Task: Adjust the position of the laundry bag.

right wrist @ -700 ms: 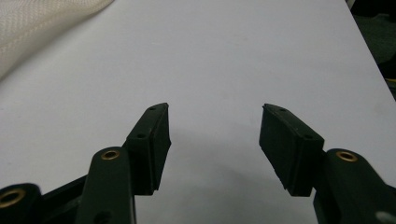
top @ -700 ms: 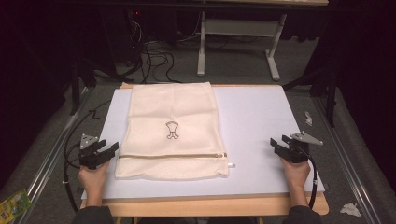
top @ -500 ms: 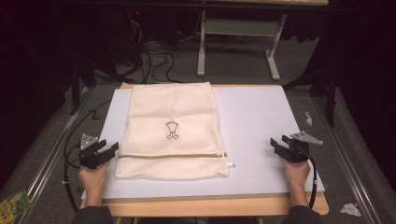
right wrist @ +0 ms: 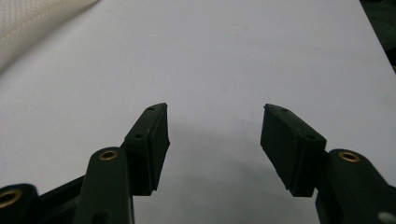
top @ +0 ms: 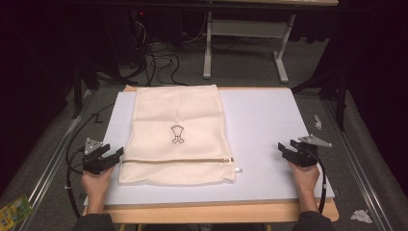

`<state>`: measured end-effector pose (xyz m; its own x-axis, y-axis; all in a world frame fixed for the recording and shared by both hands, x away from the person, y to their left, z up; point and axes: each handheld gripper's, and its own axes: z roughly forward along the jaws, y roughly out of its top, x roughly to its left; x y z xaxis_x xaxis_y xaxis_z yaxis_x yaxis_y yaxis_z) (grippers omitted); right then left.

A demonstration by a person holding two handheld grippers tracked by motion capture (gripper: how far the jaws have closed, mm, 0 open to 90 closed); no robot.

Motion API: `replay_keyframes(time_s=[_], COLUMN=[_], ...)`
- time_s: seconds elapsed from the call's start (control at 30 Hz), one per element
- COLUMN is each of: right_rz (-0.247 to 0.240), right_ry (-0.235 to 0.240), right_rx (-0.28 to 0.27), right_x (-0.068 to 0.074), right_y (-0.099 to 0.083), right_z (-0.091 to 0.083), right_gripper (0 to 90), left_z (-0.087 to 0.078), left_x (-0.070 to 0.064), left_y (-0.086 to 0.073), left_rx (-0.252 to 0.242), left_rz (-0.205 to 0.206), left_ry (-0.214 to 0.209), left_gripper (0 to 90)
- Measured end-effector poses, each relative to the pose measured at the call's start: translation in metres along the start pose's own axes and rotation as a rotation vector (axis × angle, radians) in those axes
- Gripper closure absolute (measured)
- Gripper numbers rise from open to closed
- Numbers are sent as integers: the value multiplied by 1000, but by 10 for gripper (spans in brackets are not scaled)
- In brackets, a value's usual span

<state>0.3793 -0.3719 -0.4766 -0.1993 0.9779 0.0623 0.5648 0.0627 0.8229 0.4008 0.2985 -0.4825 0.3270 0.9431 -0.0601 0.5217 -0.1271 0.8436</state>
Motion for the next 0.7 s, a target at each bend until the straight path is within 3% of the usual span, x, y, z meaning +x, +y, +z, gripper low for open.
replay_keyframes(time_s=[0.07,0.17,0.37,0.5,0.7], right_rz=[5,-10,31,18,38], right_ry=[10,16,16,15,43], right_rx=[10,28,28,26,44], right_x=[-1,0,-4,-3,2], right_y=[1,2,3,3,4], right_z=[1,3,2,2,5], right_gripper=[428,436,432,440,422], left_z=[0,2,2,1,4], left_x=[1,3,2,0,-11], left_y=[0,1,2,8,18], left_rx=[-4,19,13,13,17], left_rz=[-3,-14,-24,-55,-33], left_ry=[-13,-37,-49,-99,-130], left_gripper=[427,407,388,373,341])
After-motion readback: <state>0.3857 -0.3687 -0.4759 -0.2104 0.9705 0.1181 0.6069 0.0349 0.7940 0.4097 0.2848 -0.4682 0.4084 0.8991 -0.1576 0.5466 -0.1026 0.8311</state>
